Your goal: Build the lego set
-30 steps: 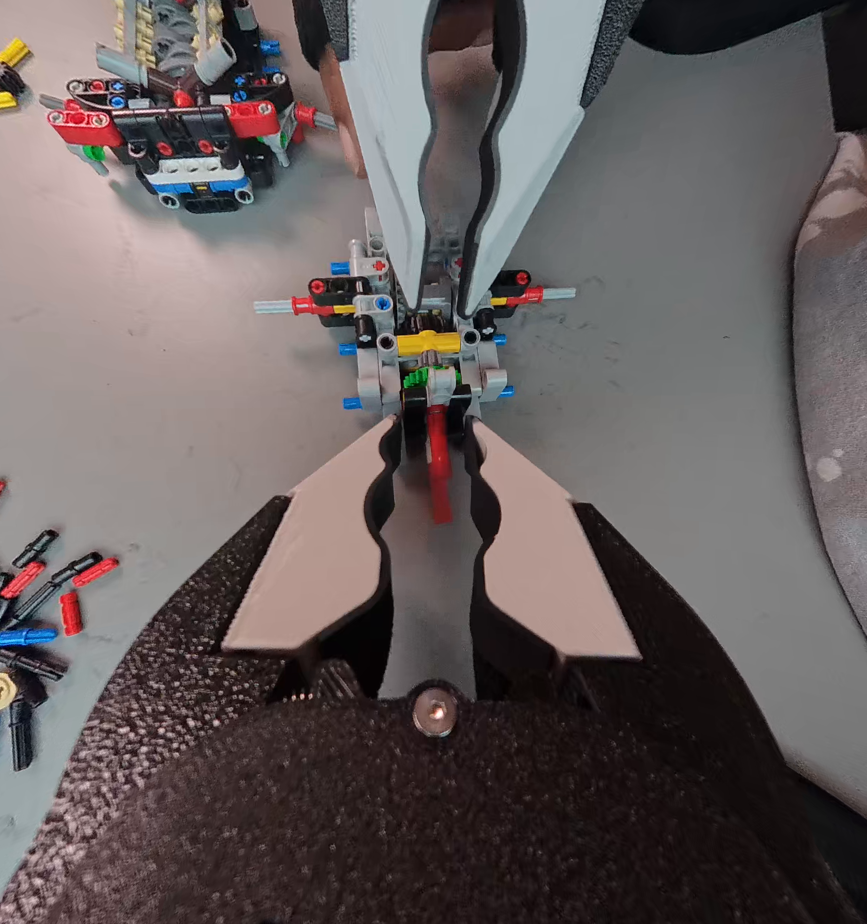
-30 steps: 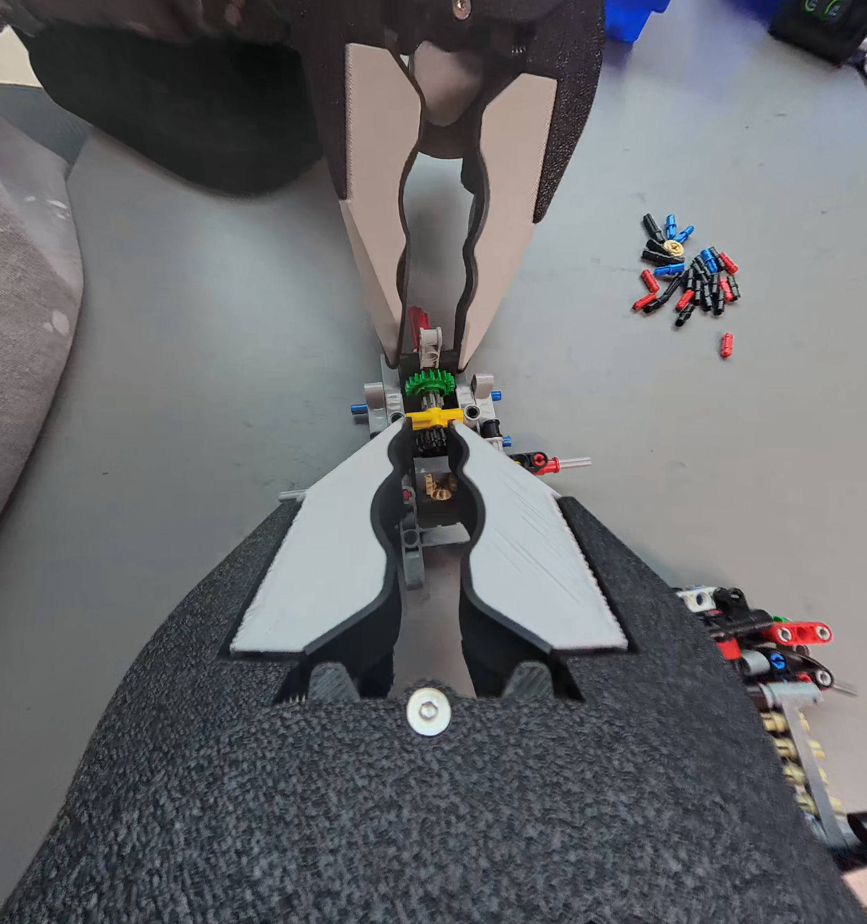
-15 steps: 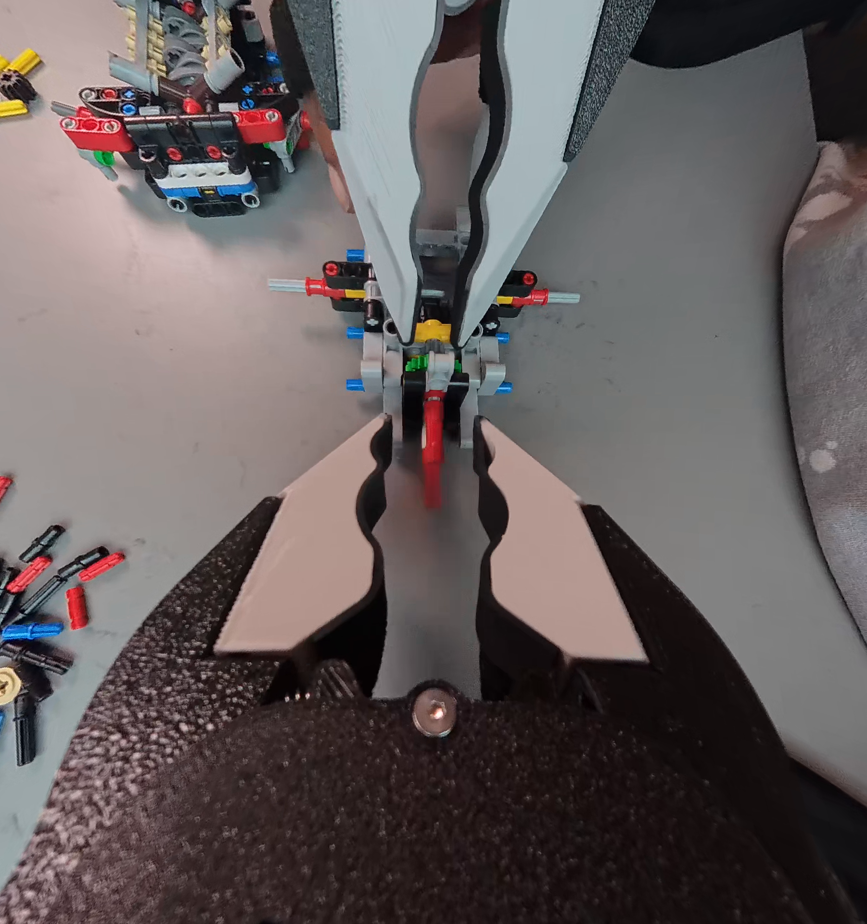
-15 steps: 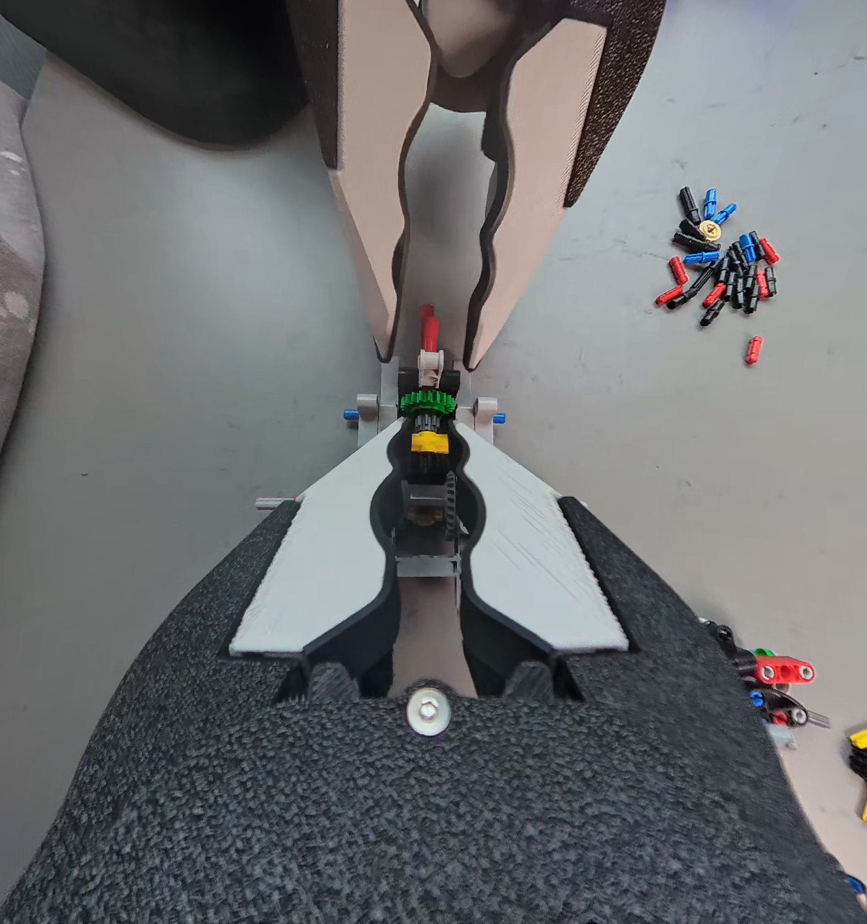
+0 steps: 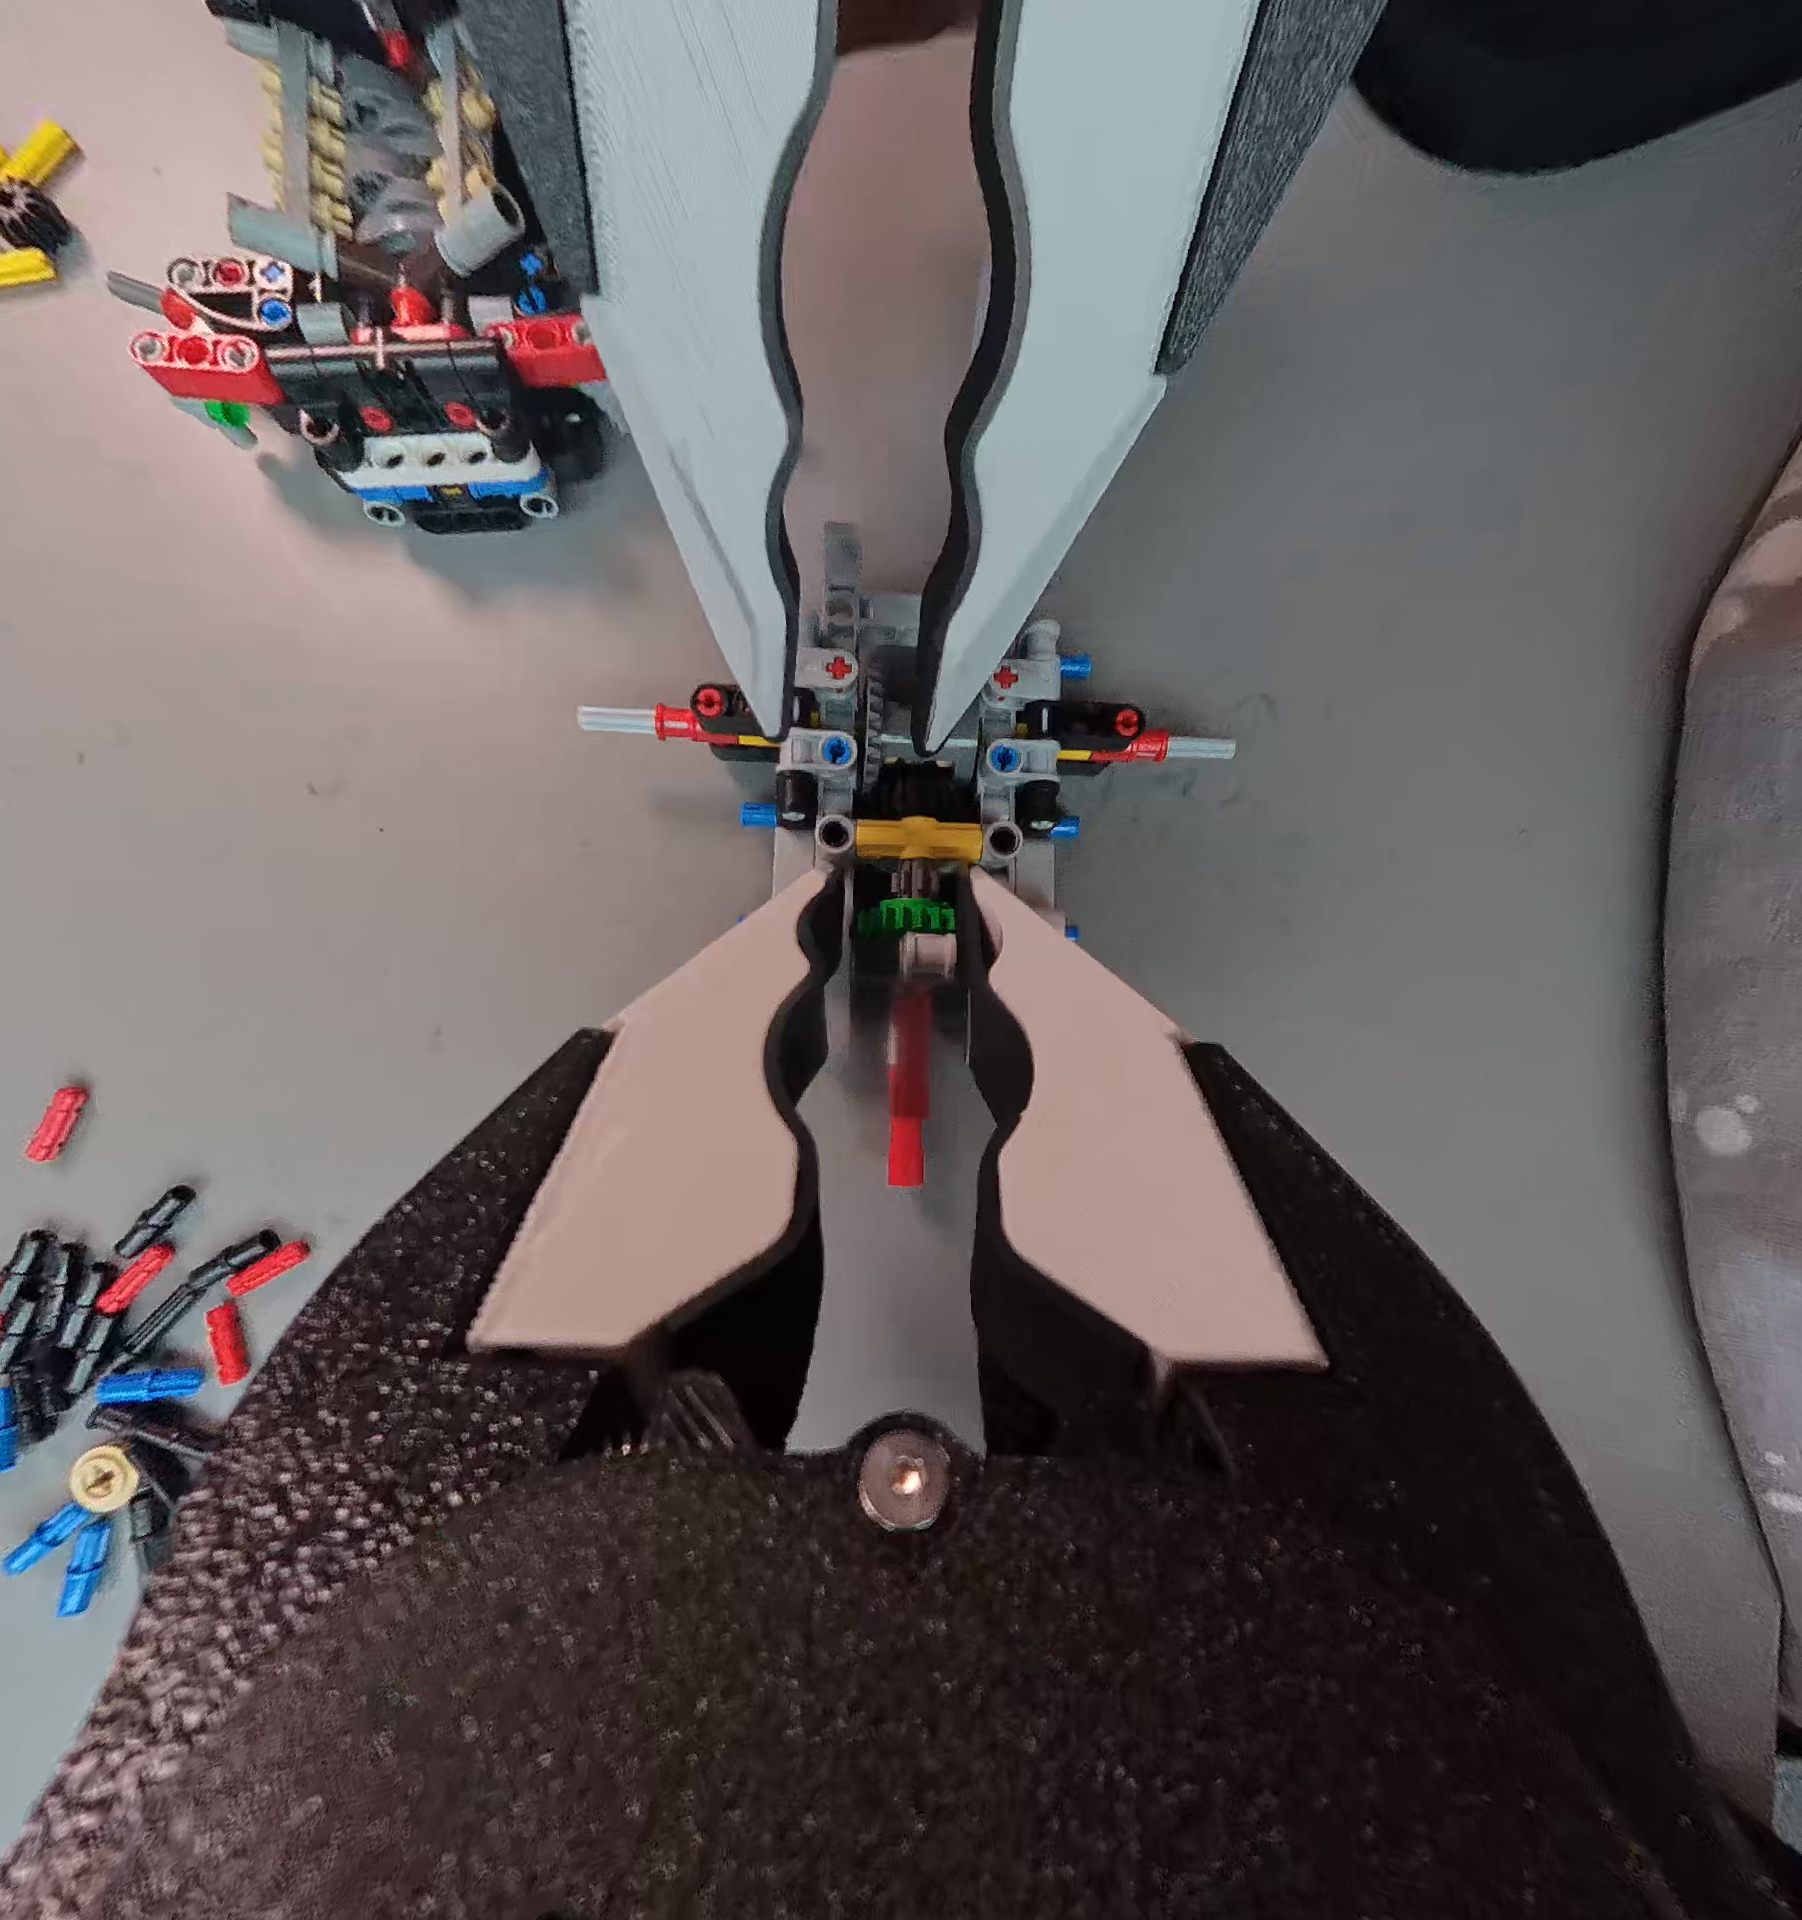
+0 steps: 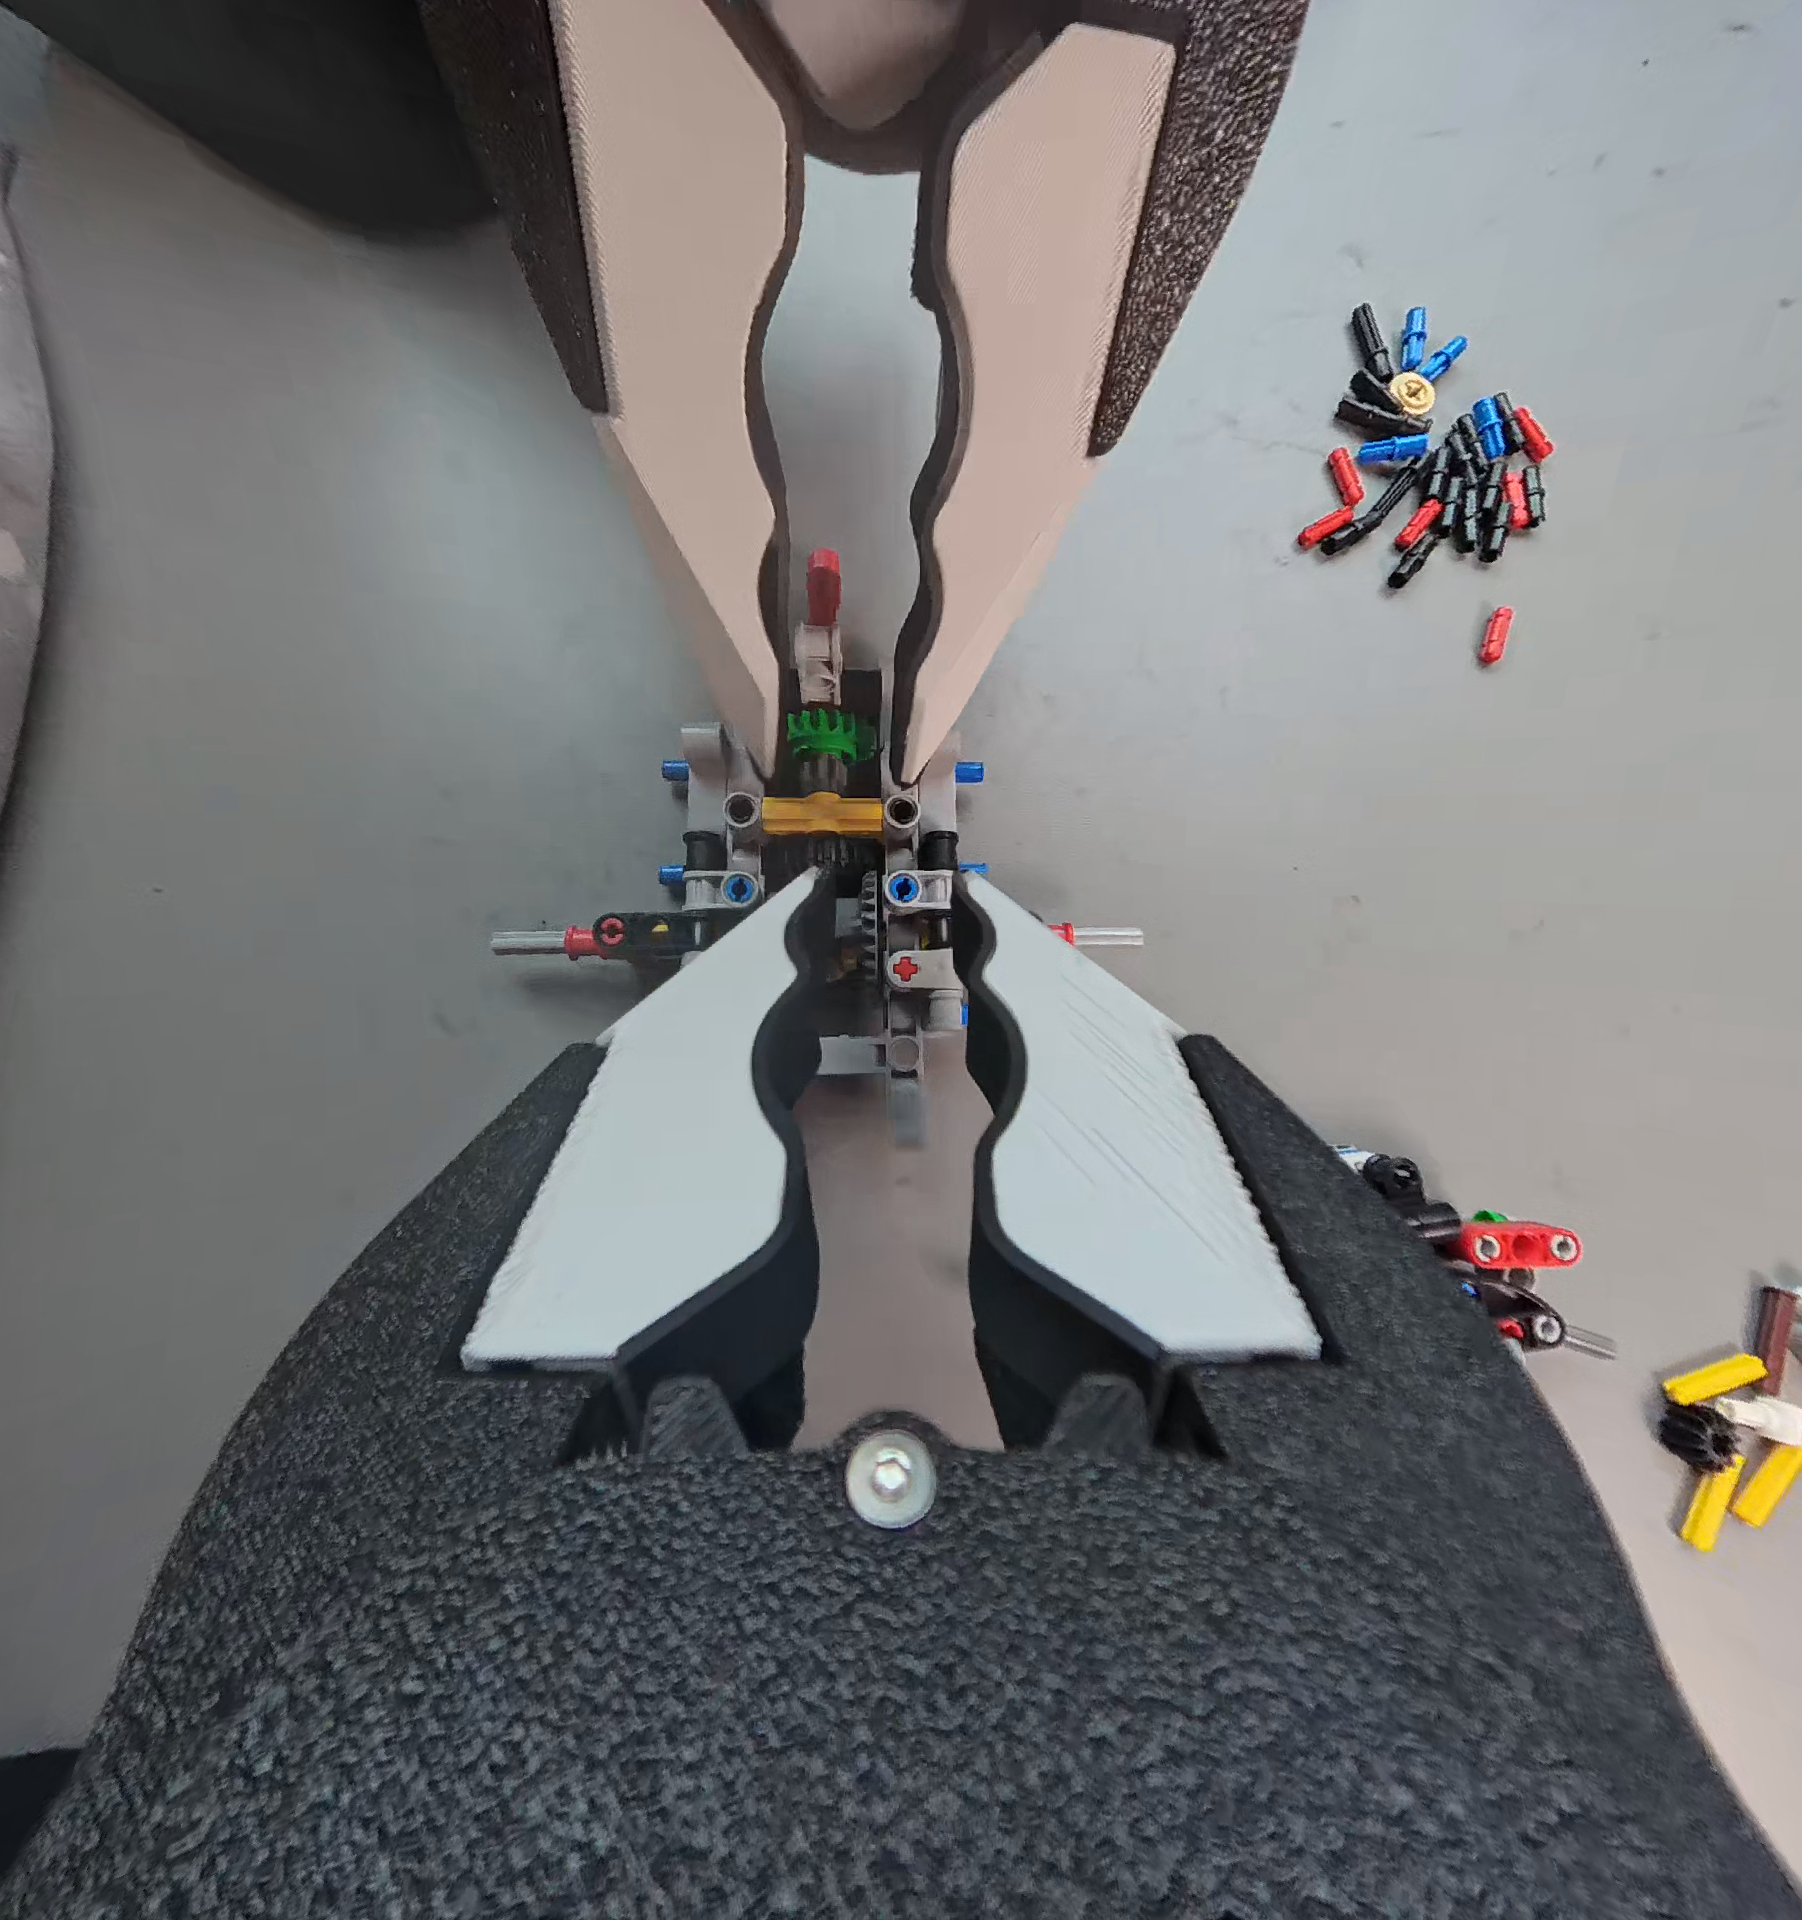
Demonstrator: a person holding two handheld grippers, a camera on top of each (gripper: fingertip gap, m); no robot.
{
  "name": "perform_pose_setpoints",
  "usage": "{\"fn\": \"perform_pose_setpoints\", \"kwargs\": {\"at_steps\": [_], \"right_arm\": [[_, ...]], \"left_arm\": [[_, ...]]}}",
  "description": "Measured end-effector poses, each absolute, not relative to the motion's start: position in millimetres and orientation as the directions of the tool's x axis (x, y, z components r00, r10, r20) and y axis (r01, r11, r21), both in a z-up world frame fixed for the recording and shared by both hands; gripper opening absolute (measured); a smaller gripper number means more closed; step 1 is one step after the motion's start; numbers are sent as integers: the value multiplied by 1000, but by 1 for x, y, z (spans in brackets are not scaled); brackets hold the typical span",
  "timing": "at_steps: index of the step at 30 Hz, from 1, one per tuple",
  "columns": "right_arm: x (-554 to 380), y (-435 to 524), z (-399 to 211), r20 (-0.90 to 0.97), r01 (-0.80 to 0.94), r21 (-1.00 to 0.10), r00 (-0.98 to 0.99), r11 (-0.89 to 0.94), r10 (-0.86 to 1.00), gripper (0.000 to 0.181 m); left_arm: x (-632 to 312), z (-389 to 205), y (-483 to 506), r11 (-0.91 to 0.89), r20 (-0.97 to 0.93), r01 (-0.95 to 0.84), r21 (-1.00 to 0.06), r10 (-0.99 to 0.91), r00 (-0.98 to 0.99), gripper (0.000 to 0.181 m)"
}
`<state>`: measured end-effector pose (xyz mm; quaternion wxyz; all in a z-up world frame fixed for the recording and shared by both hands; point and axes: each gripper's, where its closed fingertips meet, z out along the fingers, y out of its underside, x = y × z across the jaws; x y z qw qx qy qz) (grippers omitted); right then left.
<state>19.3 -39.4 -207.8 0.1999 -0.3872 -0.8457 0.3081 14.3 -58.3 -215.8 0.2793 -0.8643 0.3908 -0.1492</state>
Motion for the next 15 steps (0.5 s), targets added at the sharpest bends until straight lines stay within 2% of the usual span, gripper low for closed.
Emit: {"fn": "perform_pose_setpoints", "kwargs": {"at_steps": [6, 15], "right_arm": [[22, -35, -212, 106, 539, -641, -643, 547, 758, 22], [36, -24, -218, 114, 578, -635, -586, 513, 802, 24]], "left_arm": [[13, -222, -56, -550, -10, -694, -464, -780, 625, 18], [13, -223, -55, -546, -26, -728, -414, -793, 609, 17]]}}
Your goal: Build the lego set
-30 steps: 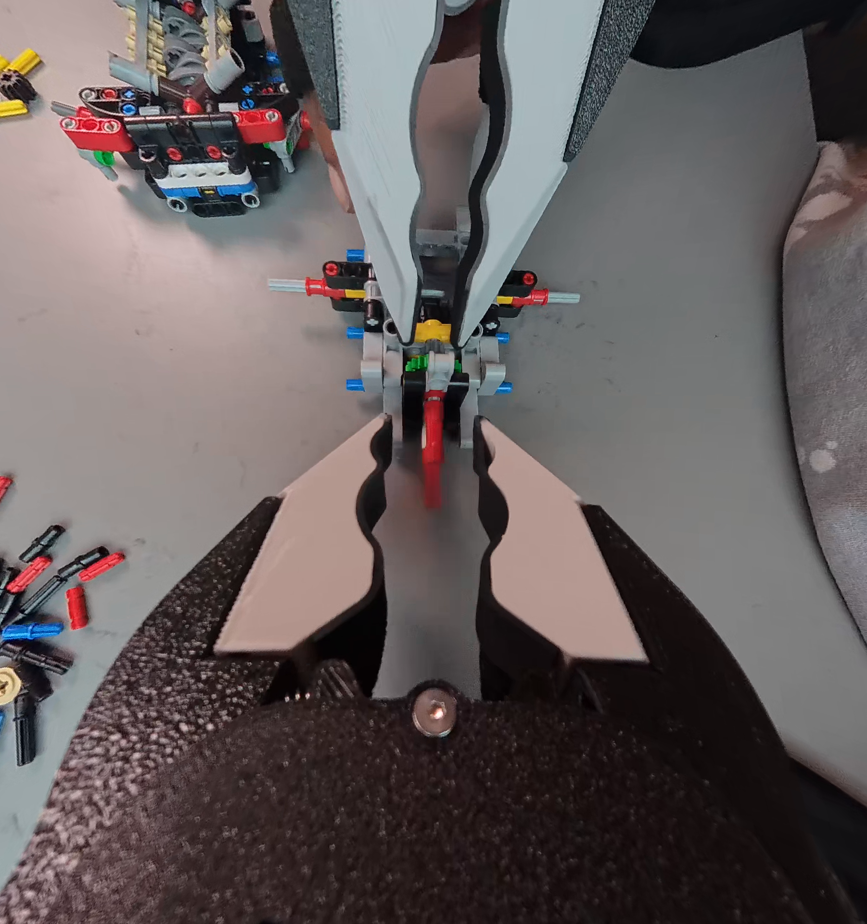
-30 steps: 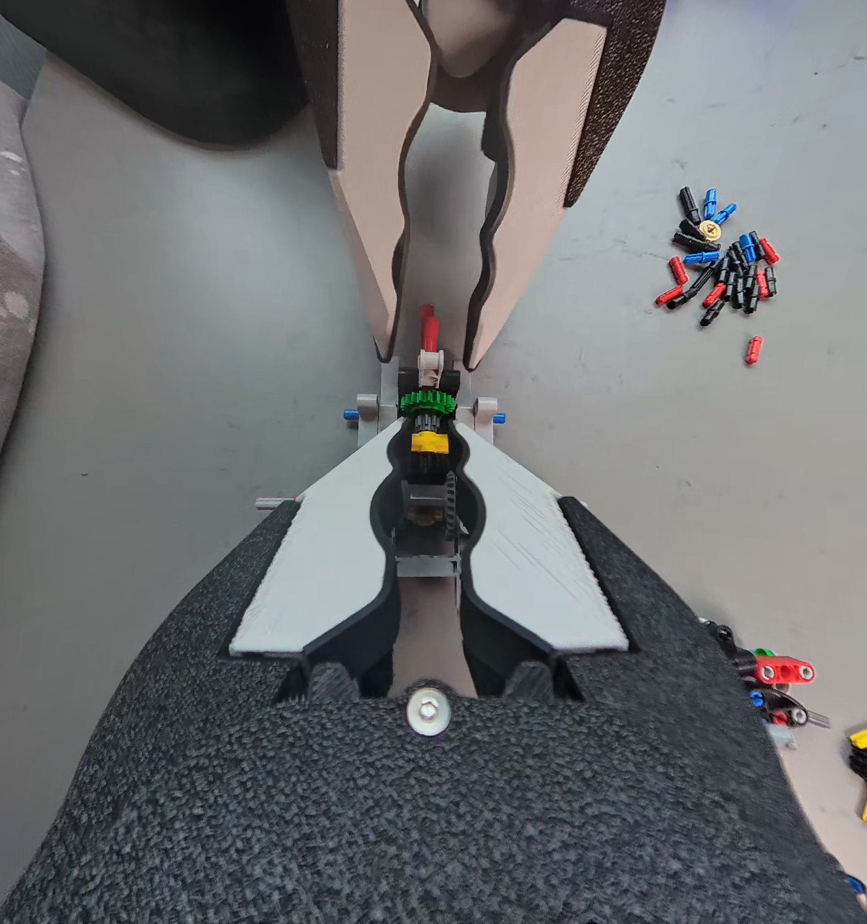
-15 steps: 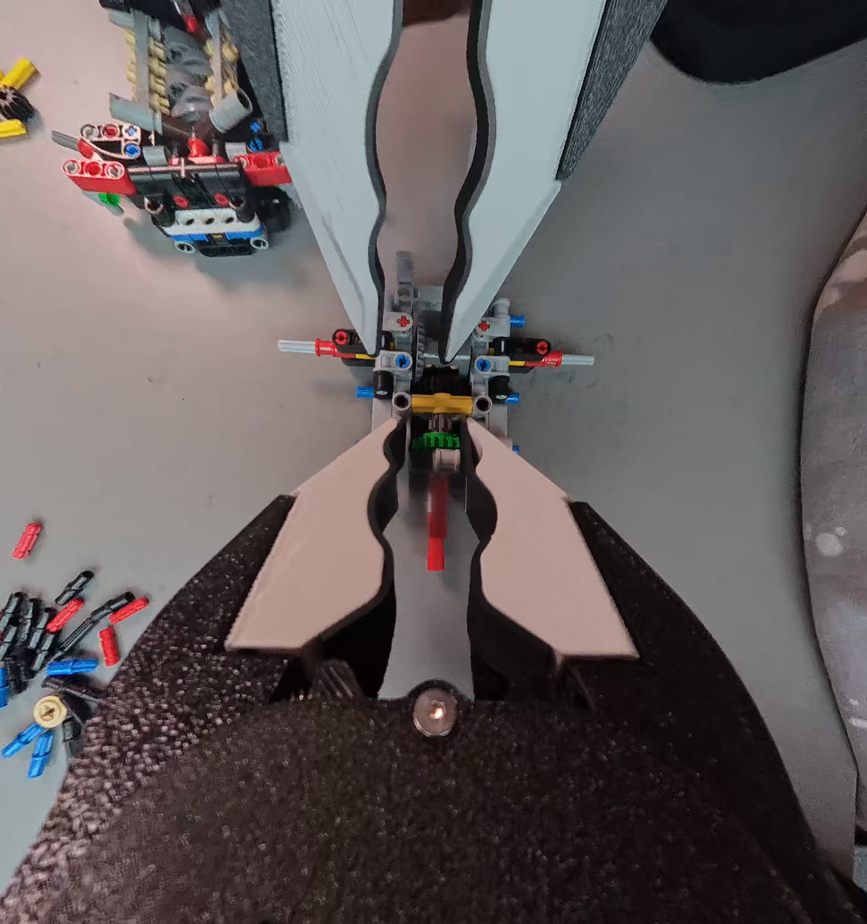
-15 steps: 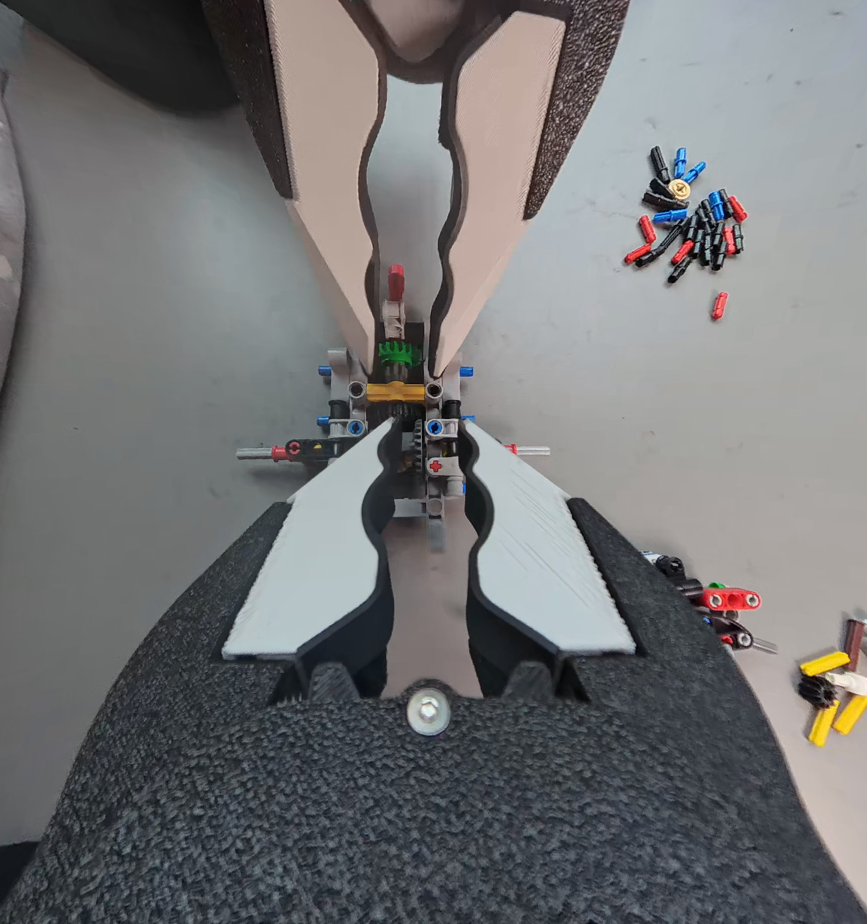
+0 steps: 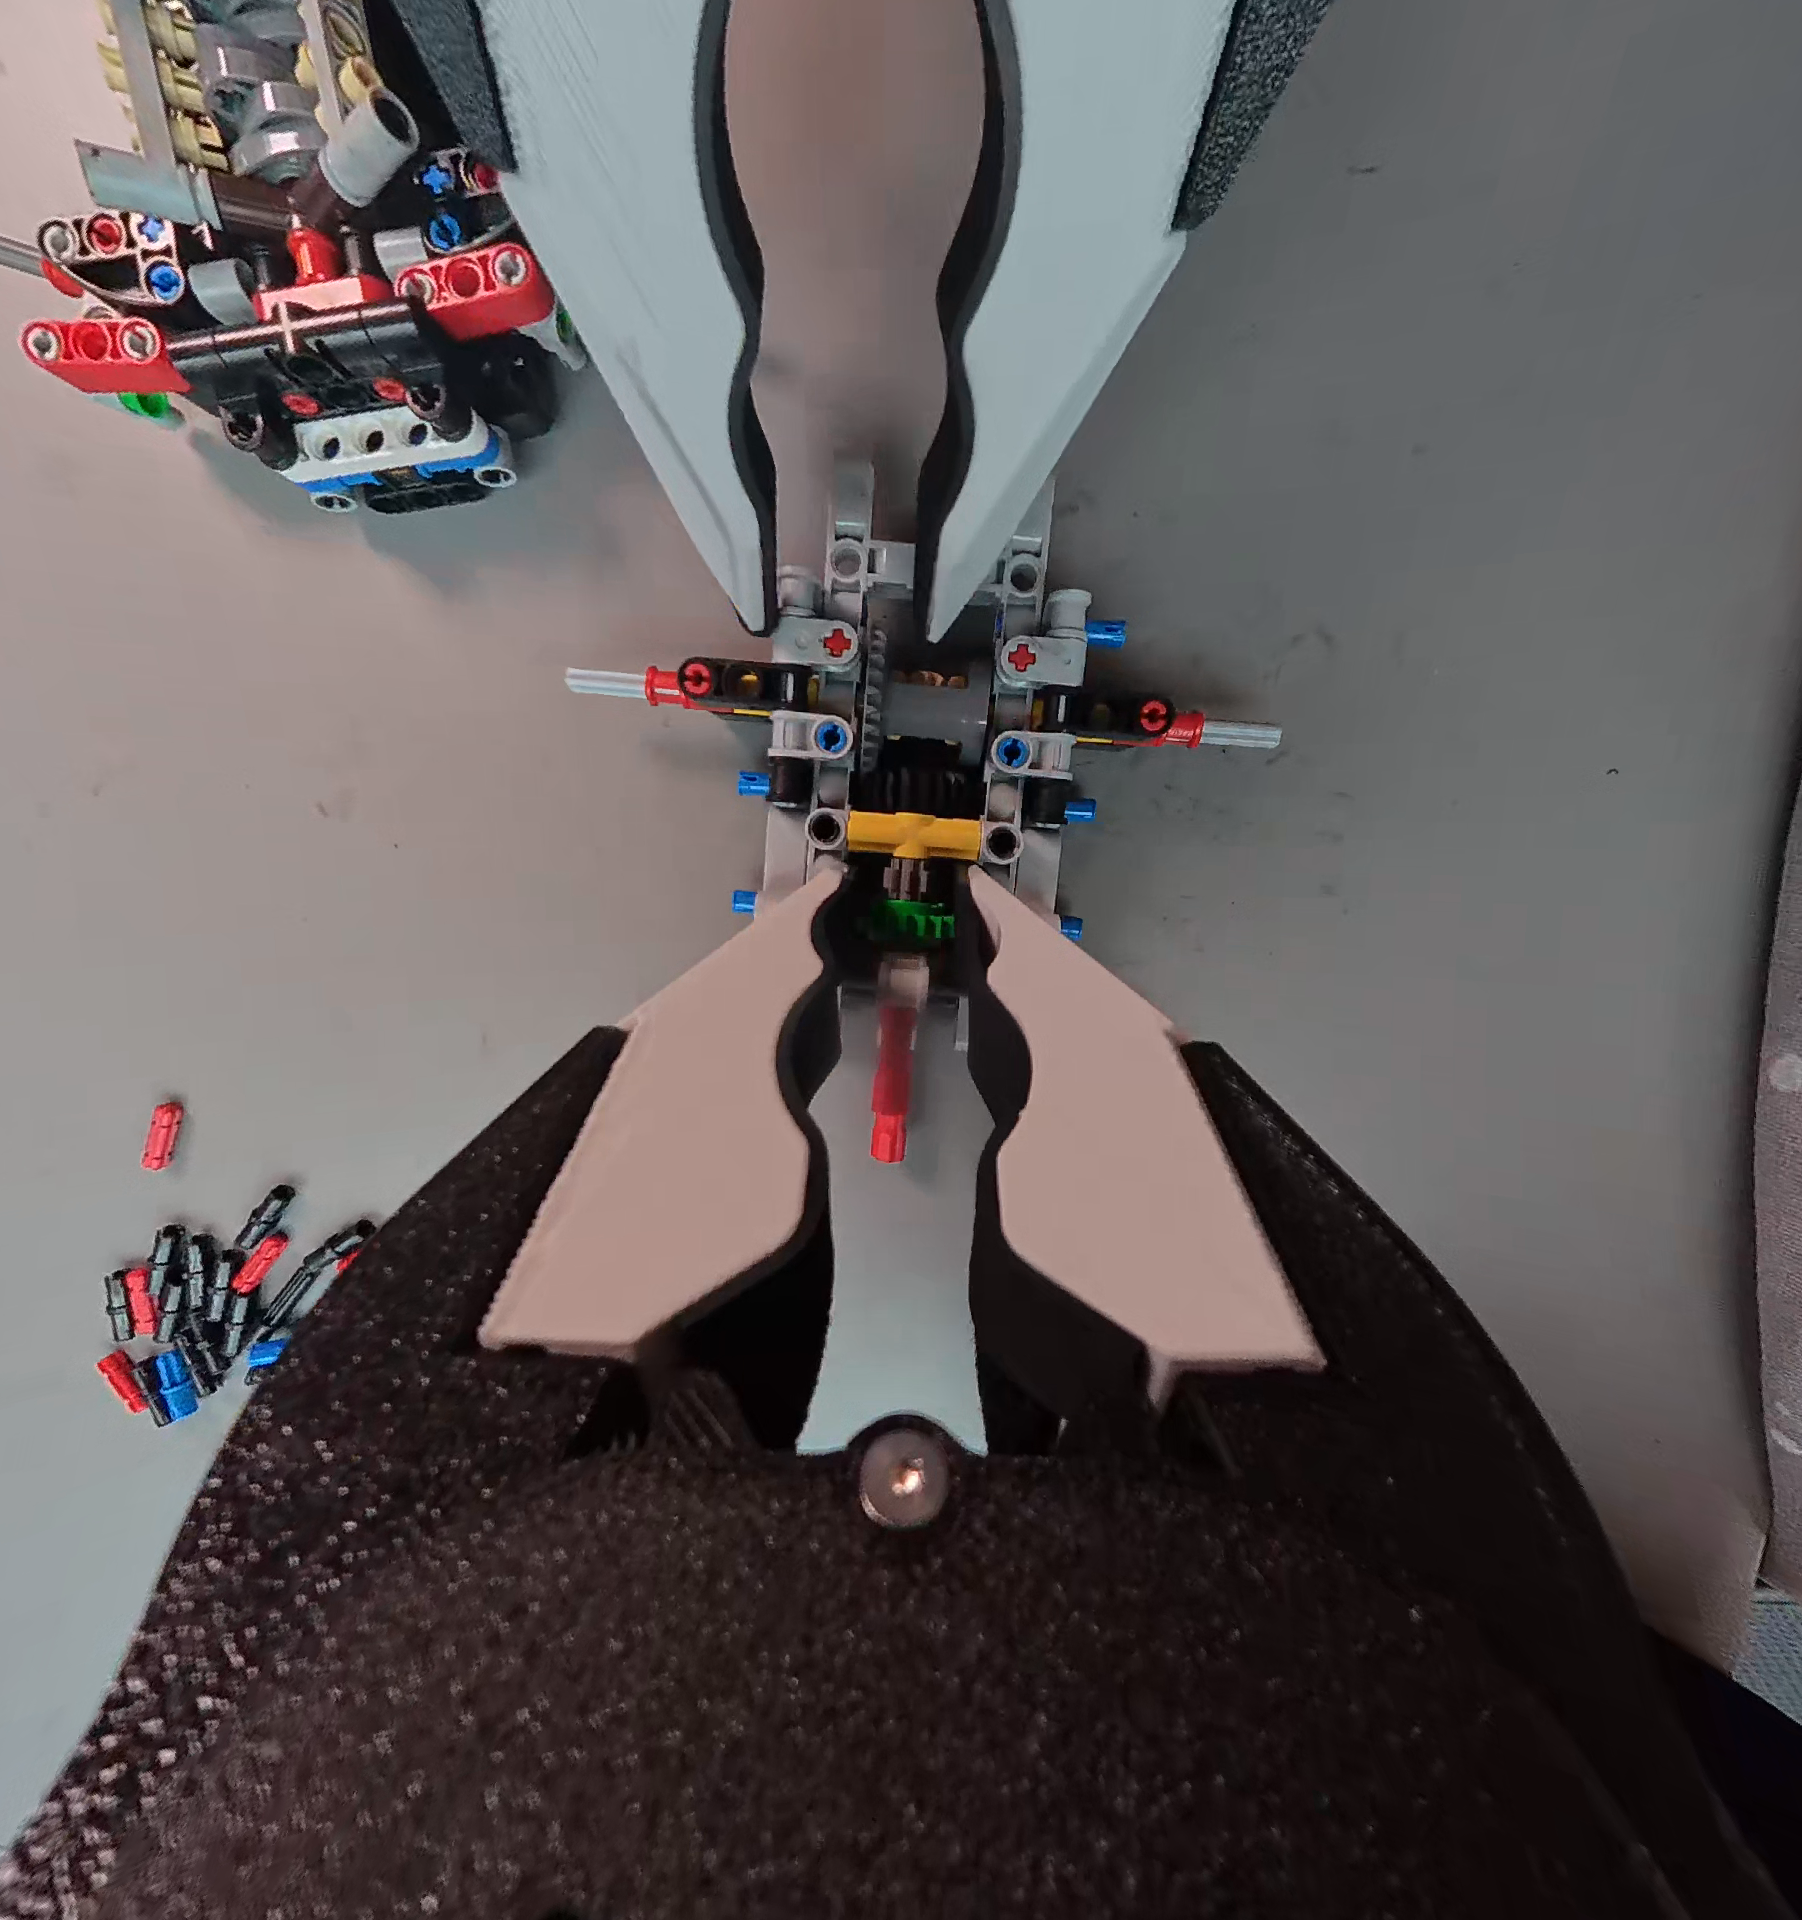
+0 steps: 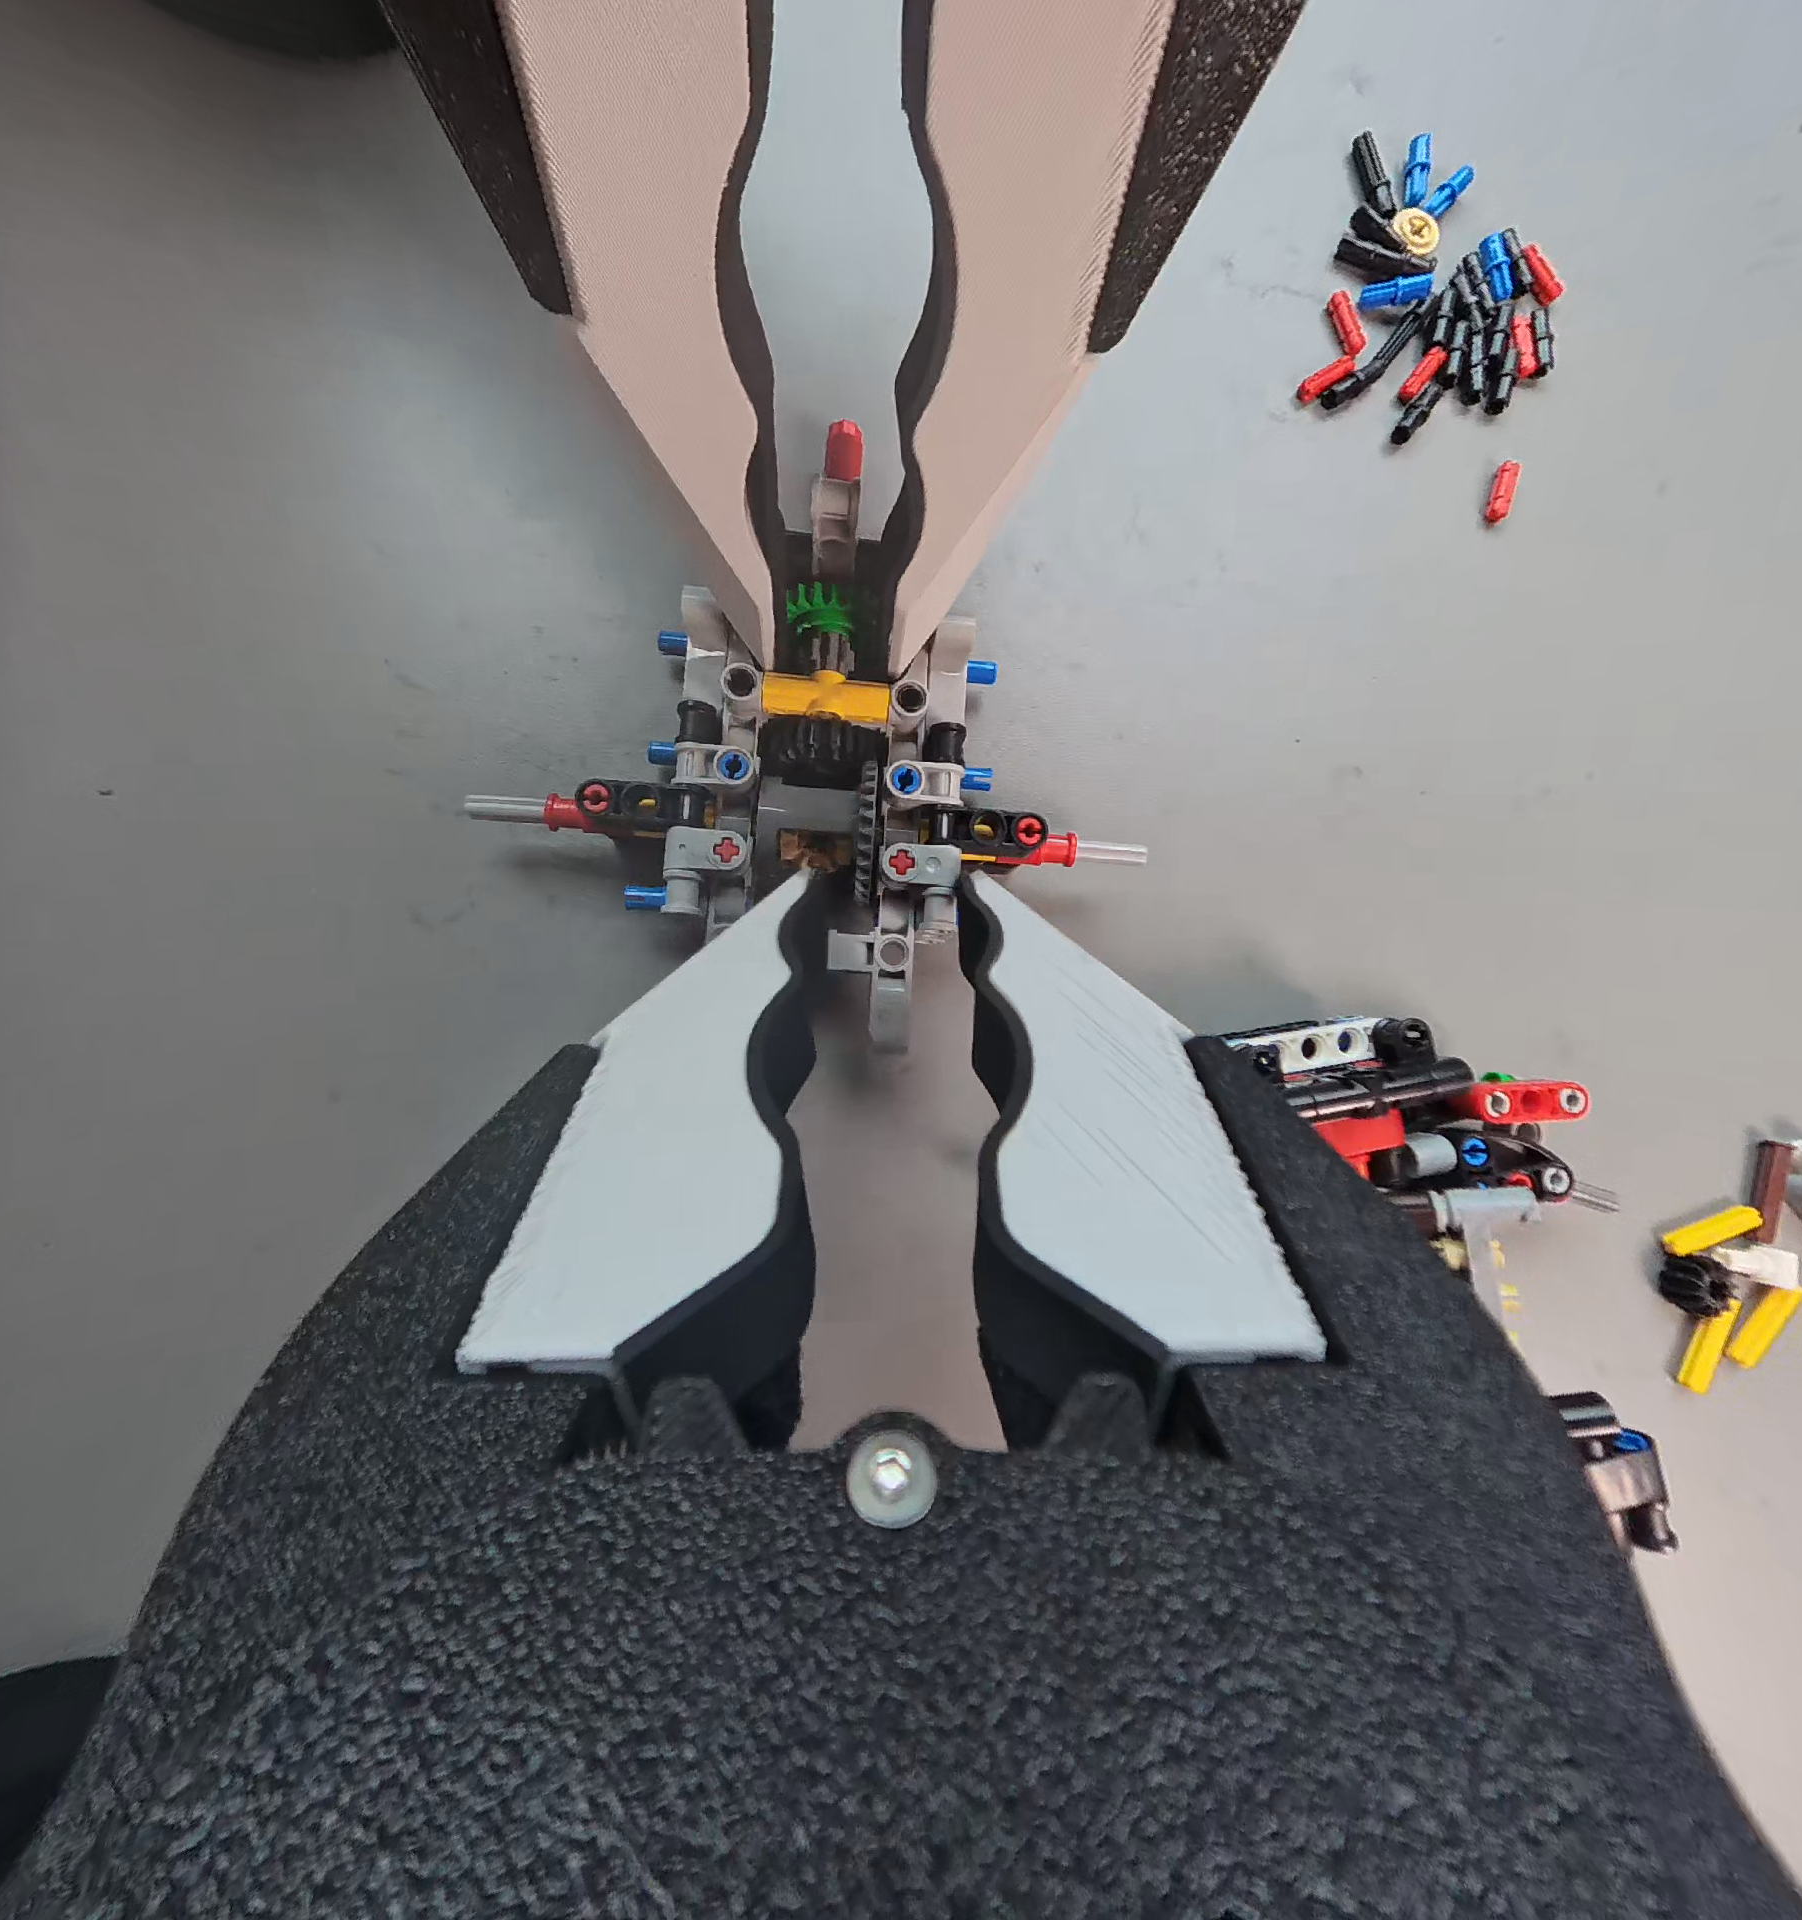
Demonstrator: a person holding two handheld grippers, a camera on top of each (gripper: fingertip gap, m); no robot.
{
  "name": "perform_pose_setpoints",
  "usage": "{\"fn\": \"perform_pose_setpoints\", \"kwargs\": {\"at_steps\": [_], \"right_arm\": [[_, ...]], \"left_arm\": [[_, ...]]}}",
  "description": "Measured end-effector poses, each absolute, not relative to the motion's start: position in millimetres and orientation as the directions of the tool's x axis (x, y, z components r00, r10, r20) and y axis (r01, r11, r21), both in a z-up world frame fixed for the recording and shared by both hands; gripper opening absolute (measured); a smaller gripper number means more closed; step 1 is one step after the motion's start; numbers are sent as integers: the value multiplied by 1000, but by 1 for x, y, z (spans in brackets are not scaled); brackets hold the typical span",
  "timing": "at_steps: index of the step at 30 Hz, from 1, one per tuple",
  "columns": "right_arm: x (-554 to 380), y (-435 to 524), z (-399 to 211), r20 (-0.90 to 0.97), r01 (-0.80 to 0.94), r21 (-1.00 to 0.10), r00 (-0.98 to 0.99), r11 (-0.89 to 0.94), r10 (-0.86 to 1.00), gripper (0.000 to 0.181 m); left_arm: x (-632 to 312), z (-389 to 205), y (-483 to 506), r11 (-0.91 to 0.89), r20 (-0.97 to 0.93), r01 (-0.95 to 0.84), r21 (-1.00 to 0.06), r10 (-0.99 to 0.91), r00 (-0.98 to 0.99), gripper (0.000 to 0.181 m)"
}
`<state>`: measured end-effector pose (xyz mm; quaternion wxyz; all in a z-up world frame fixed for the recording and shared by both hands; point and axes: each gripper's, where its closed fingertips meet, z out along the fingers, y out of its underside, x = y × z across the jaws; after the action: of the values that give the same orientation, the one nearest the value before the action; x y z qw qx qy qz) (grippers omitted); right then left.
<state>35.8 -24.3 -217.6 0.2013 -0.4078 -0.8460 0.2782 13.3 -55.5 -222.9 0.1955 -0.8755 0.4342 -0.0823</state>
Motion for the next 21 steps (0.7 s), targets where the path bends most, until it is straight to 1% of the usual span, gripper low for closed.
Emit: {"fn": "perform_pose_setpoints", "kwargs": {"at_steps": [4, 6, 8, 12, 16, 21], "right_arm": [[35, -25, -211, 149, 545, -652, -590, 527, 794, 12], [36, -31, -208, 143, 528, -662, -608, 533, 781, 12], [34, -33, -213, 149, 535, -646, -612, 545, 776, 12], [31, -37, -214, 130, 527, -652, -631, 545, 765, 7], [30, -39, -214, 132, 523, -614, -670, 591, 730, 5], [28, -41, -215, 44, 557, -599, -695, 575, 718, 2]], "left_arm": [[13, -223, -55, -541, -37, -726, -424, -791, 611, 17], [13, -223, -55, -544, -32, -720, -431, -788, 614, 17], [14, -223, -55, -538, -30, -724, -431, -794, 608, 17], [15, -223, -56, -523, -23, -738, -426, -809, 587, 17], [14, -223, -57, -510, -29, -760, -403, -823, 567, 17], [14, -224, -57, -506, -25, -773, -383, -831, 556, 17]]}}
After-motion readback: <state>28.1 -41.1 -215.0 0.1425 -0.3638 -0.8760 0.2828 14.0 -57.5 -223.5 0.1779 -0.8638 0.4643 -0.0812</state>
